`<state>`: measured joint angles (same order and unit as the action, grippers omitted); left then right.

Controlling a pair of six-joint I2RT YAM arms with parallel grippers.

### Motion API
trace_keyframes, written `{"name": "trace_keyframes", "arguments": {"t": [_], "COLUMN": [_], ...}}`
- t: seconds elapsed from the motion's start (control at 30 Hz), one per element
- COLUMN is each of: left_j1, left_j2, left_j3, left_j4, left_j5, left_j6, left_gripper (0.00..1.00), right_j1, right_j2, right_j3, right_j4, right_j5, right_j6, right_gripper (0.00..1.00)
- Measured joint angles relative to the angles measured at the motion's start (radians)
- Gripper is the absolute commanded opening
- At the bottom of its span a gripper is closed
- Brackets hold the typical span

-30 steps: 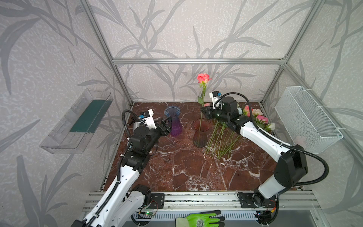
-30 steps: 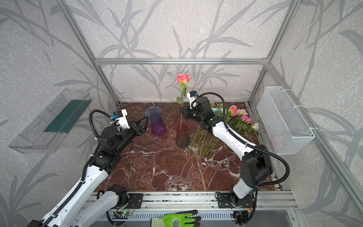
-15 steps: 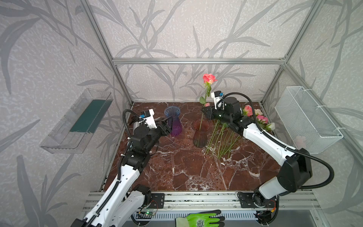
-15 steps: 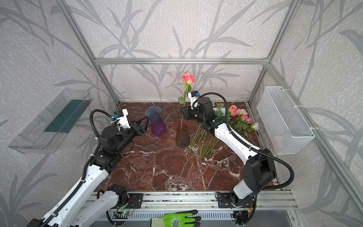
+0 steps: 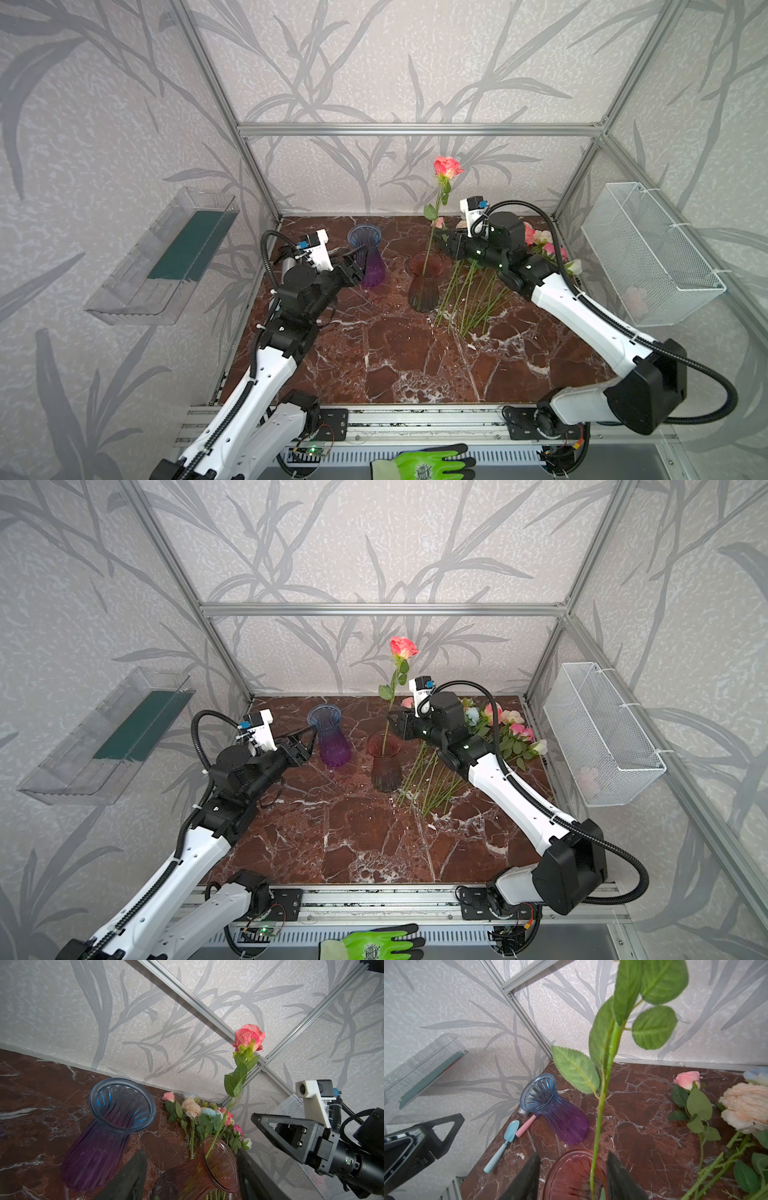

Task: Arrange flowers in a vase
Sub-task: Place the flower in the vase, then pick up the flower from the flowers.

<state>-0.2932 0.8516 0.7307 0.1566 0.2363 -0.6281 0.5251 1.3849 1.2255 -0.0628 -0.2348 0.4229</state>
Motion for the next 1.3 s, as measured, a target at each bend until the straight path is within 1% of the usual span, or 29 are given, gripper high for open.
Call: {"name": "trace_keyframes", "arguments": {"t": [0.27, 0.53, 0.67, 0.83, 0.97, 1.07, 1.17, 1.23, 1.3], "left_j1": [0.000, 0.000, 0.000, 0.000, 0.000, -0.001, -0.010, -0.021, -0.044], "left_j2": [0.004, 0.012, 0.016, 0.021, 0.022, 0.031, 0.058, 0.079, 0.101], "left_j3": [0.000, 0.000, 0.000, 0.000, 0.000, 0.005, 0.021, 0.036, 0.052], "left_j4": [0.017, 0.017, 0.019, 0.023, 0.024, 0.024, 0.025, 0.024, 0.023], "left_j5": [0.027, 0.047, 0.054, 0.062, 0.075, 0.101, 0.135, 0.159, 0.188], "left_j6": [0.000, -0.001, -0.001, -0.001, -0.002, -0.004, -0.005, -0.006, -0.008], "left_gripper": [0.70, 0.71, 0.71, 0.71, 0.71, 0.69, 0.67, 0.67, 0.66], "right_j1": [0.000, 0.000, -0.004, -0.029, -0.079, -0.127, -0.196, -0.249, -0.303], "right_j2": [-0.039, -0.085, -0.120, -0.135, -0.153, -0.175, -0.204, -0.214, -0.202], "right_j3": [-0.035, -0.037, -0.040, -0.040, -0.050, -0.059, -0.071, -0.079, -0.085], "right_j4": [-0.047, -0.101, -0.116, -0.134, -0.148, -0.162, -0.175, -0.175, -0.177], "right_j5": [0.033, 0.072, 0.089, 0.084, 0.064, 0.043, 0.016, -0.001, -0.022], "right_j6": [-0.010, -0.035, -0.049, -0.049, -0.041, -0.031, -0.026, -0.019, -0.009], "right_gripper": [0.59, 0.64, 0.65, 0.65, 0.64, 0.62, 0.58, 0.50, 0.40]}}
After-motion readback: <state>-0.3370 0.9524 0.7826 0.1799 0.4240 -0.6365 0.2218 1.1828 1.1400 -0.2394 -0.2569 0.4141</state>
